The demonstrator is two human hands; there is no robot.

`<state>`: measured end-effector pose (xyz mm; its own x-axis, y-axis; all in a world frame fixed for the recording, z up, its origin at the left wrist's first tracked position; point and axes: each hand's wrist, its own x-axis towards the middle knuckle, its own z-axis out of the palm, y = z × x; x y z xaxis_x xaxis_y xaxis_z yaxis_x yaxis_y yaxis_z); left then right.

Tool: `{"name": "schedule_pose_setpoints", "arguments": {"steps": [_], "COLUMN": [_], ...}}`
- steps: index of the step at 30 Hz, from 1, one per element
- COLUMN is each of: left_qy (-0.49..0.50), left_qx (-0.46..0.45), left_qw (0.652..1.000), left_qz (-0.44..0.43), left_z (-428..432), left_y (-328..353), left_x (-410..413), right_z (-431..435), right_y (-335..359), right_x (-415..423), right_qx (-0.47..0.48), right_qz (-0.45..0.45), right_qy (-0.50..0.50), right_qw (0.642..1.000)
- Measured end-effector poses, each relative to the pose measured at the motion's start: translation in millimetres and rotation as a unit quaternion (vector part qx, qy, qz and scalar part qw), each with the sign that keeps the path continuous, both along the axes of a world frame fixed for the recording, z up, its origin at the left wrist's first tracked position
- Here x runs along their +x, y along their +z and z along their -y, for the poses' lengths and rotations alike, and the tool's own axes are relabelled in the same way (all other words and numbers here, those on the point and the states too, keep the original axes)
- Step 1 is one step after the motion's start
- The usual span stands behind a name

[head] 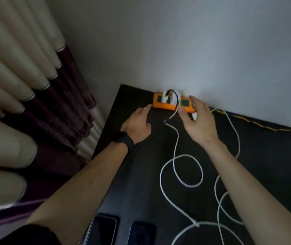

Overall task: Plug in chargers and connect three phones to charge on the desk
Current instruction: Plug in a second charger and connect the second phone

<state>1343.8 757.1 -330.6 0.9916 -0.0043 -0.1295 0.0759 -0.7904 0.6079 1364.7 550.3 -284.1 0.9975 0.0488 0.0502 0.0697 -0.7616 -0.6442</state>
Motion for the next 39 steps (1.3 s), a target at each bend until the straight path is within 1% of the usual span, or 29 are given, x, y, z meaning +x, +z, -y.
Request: {"name": "schedule_pose_setpoints", "arguments": {"steps": [2,5,7,8,9,11,13,16,18,20,24,26,29,31,33,36,38,39], "left_qy": [0.021,0.082,0.116,0.128,0.133,0.129,0.116,0.118,0.122,0.117,0.109,0.109,0.132,0.169,0.241,0.329,0.355,0.355], "left_qx": [-0.029,-0.081,-0.090,-0.095,-0.093,-0.050,0.002,0.051,0.074,0.099,0.164,0.161,0.112,0.056,-0.034,-0.180,-0.302,-0.346], "left_qw": [0.999,0.993,0.989,0.987,0.986,0.988,0.984,0.959,0.944,0.939,0.944,0.947,0.950,0.937,0.911,0.870,0.830,0.815], "left_qz": [0.011,0.018,-0.006,-0.027,-0.044,-0.069,-0.135,-0.251,-0.297,-0.308,-0.267,-0.255,-0.259,-0.301,-0.332,-0.321,-0.307,-0.299], "left_z": [-6.5,-0.7,18.4,29.5,41.3,64.0,82.3,96.3,98.9,98.5,100.8,98.4,95.6,94.3,91.3,88.0,88.7,90.7], "left_y": [-5.7,-10.8,-9.7,-9.8,-8.0,-3.0,-5.0,-9.8,-14.2,-18.1,-25.2,-28.0,-23.4,-16.2,-9.4,11.4,22.8,28.6], "left_x": [-56.3,-148.2,-211.7,-235.3,-258.5,-299.9,-330.1,-354.8,-370.4,-386.5,-402.2,-400.1,-392.0,-386.6,-380.8,-374.8,-373.4,-373.6], "right_z": [14.5,38.0,53.9,60.0,63.6,66.8,65.3,62.2,63.0,65.3,71.7,71.4,77.2,87.2,97.5,110.2,118.1,123.3], "right_y": [-16.9,-42.3,-51.5,-58.1,-61.2,-64.3,-65.4,-59.8,-59.6,-60.8,-69.0,-71.7,-68.8,-63.6,-59.5,-52.6,-51.8,-52.5], "right_x": [-73.8,-186.0,-262.8,-291.4,-319.1,-358.5,-371.8,-357.4,-342.4,-331.9,-312.0,-304.6,-302.7,-309.0,-313.4,-315.8,-319.0,-322.4], "right_qx": [0.036,0.061,0.047,0.041,0.029,-0.005,-0.027,-0.064,-0.104,-0.138,-0.204,-0.220,-0.235,-0.235,-0.240,-0.274,-0.302,-0.313], "right_qz": [-0.027,-0.115,-0.192,-0.214,-0.233,-0.245,-0.242,-0.219,-0.223,-0.230,-0.241,-0.242,-0.249,-0.256,-0.259,-0.265,-0.276,-0.282], "right_qy": [-0.018,-0.078,-0.113,-0.124,-0.132,-0.140,-0.148,-0.132,-0.122,-0.095,-0.037,-0.013,0.021,0.030,0.027,0.047,0.069,0.067], "right_qw": [0.999,0.988,0.974,0.968,0.963,0.959,0.958,0.965,0.962,0.959,0.948,0.945,0.939,0.937,0.935,0.923,0.910,0.905]}}
